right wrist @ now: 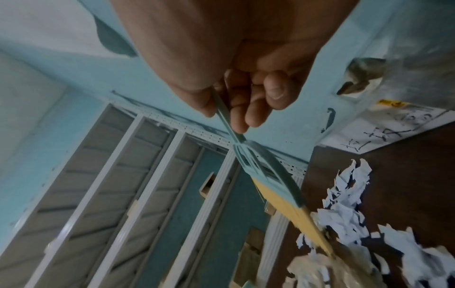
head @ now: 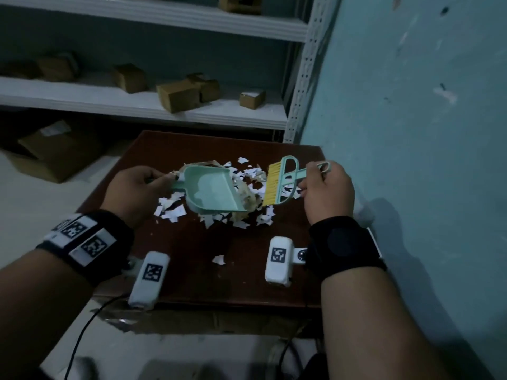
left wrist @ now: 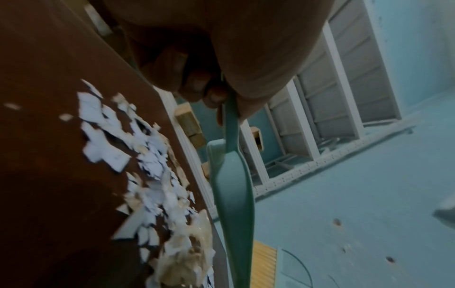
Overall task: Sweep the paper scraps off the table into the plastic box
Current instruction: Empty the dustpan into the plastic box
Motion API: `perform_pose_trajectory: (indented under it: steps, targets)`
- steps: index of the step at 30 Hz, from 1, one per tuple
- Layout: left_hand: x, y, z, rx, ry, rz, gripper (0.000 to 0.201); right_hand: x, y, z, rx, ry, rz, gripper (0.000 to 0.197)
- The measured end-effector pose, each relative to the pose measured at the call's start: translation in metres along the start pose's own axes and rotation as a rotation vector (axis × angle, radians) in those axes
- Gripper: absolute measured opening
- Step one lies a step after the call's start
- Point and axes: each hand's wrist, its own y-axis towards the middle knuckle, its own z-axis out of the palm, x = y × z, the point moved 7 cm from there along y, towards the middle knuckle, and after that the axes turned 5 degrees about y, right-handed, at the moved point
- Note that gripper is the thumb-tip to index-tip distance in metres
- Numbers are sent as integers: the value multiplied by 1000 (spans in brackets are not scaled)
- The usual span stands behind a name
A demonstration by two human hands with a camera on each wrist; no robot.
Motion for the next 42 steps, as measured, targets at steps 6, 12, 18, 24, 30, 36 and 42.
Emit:
perform_pose_trajectory:
  steps: [6,12,18,24,30,36,42]
  targets:
    - [58,-13,-35,-48,36,-84,26,15,-13,34,140,-313,-159,22]
    - [75,-5,-47,-37,234,-6,22,19,-12,66,205,-537,-251,27]
    - [80,8,-33,-3,300,11,25,19,-18,103,286,-645,-301,29]
    - [82,18,-16,15,352,32,22,16,-28,131,408,-741,-267,36]
    - [85,19,-4,64,346,-8,21,27,-42,154,501,-653,-306,33]
    - [88,17,6,104,276,-37,26,42,-61,169,569,-517,-348,31]
    - [91,14,10,91,93,-95,28,46,-65,165,583,-388,-333,33]
